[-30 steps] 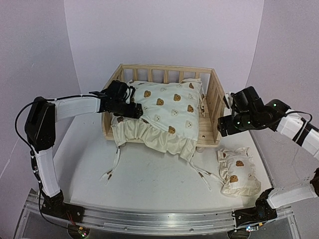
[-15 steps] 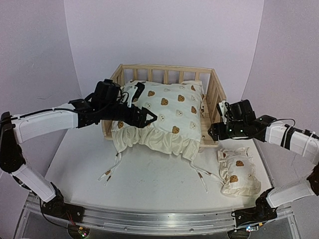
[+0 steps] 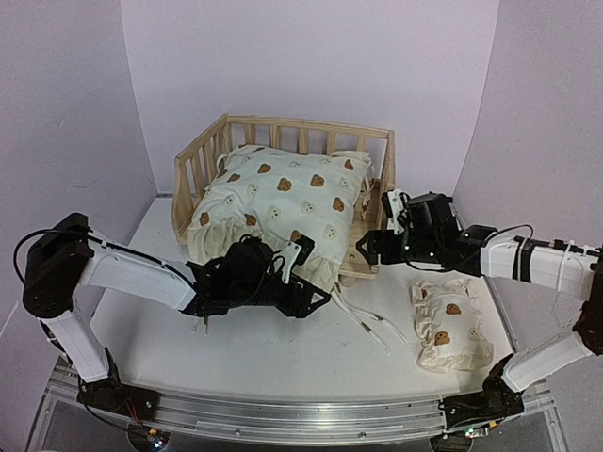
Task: Set up the pet bed
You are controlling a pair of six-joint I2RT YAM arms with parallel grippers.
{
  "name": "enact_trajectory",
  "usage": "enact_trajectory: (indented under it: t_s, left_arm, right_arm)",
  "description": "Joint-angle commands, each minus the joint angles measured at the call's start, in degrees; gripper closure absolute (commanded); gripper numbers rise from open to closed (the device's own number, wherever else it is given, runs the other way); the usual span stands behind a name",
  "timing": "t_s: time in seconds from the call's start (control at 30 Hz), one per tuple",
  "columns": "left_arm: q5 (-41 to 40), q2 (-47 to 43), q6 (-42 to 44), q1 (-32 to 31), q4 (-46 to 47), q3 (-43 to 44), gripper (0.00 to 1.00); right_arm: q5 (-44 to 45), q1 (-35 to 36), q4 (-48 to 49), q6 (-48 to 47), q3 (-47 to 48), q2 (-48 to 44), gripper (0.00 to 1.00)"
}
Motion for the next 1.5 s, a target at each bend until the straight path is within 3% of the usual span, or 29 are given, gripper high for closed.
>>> enact_trajectory:
  t_s: [0.0, 0.13, 0.27, 0.47, 0.7, 0.9, 1.07, 1.3, 1.47]
  left_arm:
    - [-0.2, 4.3, -2.5, 0.0, 16.6, -2.4, 0.37]
    - [-1.9, 9.3, -5.9, 0.0, 18.9, 0.0, 0.45]
    - [-5.8, 13.8, -6.3, -0.1, 19.1, 2.6, 0.58]
    - [-8.8, 18.7, -9.9, -0.2, 19.4, 7.0, 0.66]
    - [-14.8, 23.8, -10.4, -0.9, 20.2, 10.9, 0.65]
    - [-19.9, 26.2, -10.1, -1.4, 20.5, 12.4, 0.71]
    - [-18.9, 28.1, -8.2, -1.4, 20.8, 14.9, 0.75]
    - [-19.8, 29.8, -6.6, -1.3, 20.6, 17.6, 0.76]
    - [-21.9, 26.9, -3.1, -1.3, 20.6, 16.3, 0.94]
  right_arm:
    - [-9.5, 1.5, 8.7, 2.4, 3.2, 1.1, 0.13]
    - [-9.3, 1.5, -3.0, 0.1, 9.7, 3.6, 0.16]
    - [-5.6, 1.5, -8.6, -2.0, 7.2, -1.1, 0.15]
    - [1.8, 1.5, -13.2, -3.9, 2.3, -10.3, 0.12]
    - [7.0, 1.4, -12.8, -2.0, -0.5, -12.5, 0.07]
    - [3.7, 1.3, -7.5, -3.3, 2.9, -5.0, 0.11]
    - [-0.7, 1.4, -1.2, -3.8, 5.1, 1.2, 0.19]
    - [-3.1, 2.5, 9.3, -3.3, 2.7, 4.2, 0.20]
    - [-9.1, 3.4, 16.7, -1.6, 0.2, 3.7, 0.20]
